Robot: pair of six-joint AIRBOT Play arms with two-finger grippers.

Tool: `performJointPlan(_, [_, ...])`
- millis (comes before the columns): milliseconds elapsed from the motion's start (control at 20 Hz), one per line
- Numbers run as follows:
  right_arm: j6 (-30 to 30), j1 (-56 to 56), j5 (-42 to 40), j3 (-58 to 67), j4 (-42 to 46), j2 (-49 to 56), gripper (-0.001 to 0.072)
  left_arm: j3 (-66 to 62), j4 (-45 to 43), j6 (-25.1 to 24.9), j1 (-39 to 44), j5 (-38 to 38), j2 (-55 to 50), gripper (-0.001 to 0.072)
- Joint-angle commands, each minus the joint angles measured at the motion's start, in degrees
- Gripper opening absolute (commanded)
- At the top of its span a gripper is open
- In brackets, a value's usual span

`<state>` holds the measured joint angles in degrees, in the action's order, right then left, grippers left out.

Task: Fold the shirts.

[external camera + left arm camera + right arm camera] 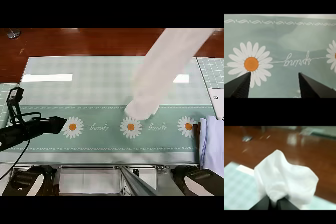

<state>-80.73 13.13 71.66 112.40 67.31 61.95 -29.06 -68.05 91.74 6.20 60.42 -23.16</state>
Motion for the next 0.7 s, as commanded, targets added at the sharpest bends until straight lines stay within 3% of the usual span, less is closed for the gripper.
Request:
performJointPlan(0, [0.4, 10.2, 2.1, -10.6, -2.9, 1.1, 0.0031, 0.3, 0.2, 0.1, 0.0, 0.0, -1.6, 0.0701])
performJointPlan(250, [-5.1, 23.5, -11.4, -32.5, -3.0, 11.3, 0.0031, -0.2, -5.6, -0.6, -1.9, -0.2, -6.8, 0.0700])
performJointPlan(400, [-8.7, 28.2, -17.3, -36.9, -5.7, 19.8, 0.0038, -0.2, -2.8, -0.6, -4.8, -0.3, -9.3, 0.0701])
performJointPlan(450, [-8.6, 28.9, -17.8, -36.9, -9.1, 22.3, 0.0149, -0.2, -0.9, -0.8, -4.7, -0.4, -10.0, 0.0701])
performJointPlan(550, [-6.3, 28.2, -17.9, -36.9, -16.9, 25.5, 0.0633, -0.2, 6.2, -1.2, -4.6, -0.1, -11.9, 0.0701])
performJointPlan(650, [-5.6, 23.3, -15.7, -36.6, -17.9, 24.9, 0.0633, -0.4, 9.8, -4.1, -4.9, -0.7, -14.4, 0.0701])
